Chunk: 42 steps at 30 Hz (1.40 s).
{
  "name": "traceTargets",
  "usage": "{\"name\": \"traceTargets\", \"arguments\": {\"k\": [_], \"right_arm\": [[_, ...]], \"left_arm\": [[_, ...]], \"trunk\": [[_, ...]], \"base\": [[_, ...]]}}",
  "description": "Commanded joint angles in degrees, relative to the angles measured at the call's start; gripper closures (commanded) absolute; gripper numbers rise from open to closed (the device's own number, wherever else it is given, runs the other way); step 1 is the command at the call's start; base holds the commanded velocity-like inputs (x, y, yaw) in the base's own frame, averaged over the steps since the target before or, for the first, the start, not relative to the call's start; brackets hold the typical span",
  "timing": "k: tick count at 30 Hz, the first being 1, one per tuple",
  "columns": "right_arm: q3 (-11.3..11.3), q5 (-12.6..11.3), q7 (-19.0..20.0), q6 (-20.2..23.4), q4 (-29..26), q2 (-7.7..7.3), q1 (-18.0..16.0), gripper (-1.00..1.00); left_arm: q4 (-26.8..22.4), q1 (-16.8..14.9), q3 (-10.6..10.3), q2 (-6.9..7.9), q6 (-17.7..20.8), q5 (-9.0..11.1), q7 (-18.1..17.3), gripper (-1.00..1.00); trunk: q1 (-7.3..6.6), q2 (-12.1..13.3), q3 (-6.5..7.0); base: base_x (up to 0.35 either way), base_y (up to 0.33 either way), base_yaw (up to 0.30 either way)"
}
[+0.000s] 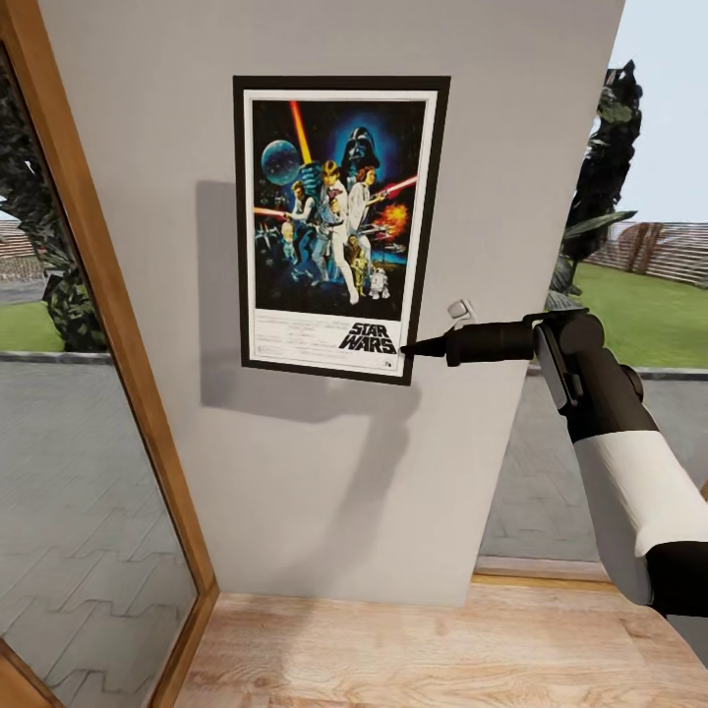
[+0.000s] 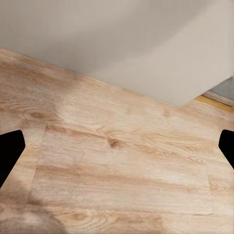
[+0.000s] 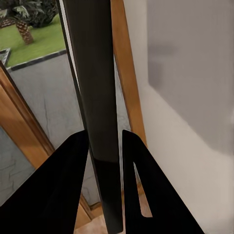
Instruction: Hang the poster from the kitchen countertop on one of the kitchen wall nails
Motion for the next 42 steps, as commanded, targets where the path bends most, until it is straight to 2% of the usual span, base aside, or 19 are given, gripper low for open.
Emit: {"name": "traceTargets", "arguments": {"k": [1,16,42], "right_arm": [[0.1,0.0,0.2,0.5,0.0,-0.04,-0.1,1.00],[0.1,0.0,0.3,0.5,0.0,-0.04,-0.1,1.00],[0.1,0.0,0.3,0.5,0.0,-0.04,0.0,1.00]], "left_arm": [[0.1,-0.1,-0.2,0.01,-0.3,0.2,-0.2,-1.00],[0.1,-0.1,-0.2,0.06,-0.3,0.2,-0.2,-1.00],[0.1,-0.1,-0.2,0.24,-0.3,0.2,-0.2,-1.00]], "trunk": [[0.04,-0.1,-0.14],[0.04,-0.1,-0.14],[0.04,-0.1,-0.14]], "base": [[0.000,0.000,0.000],[0.009,0.000,0.000],[0.136,0.000,0.000]]}}
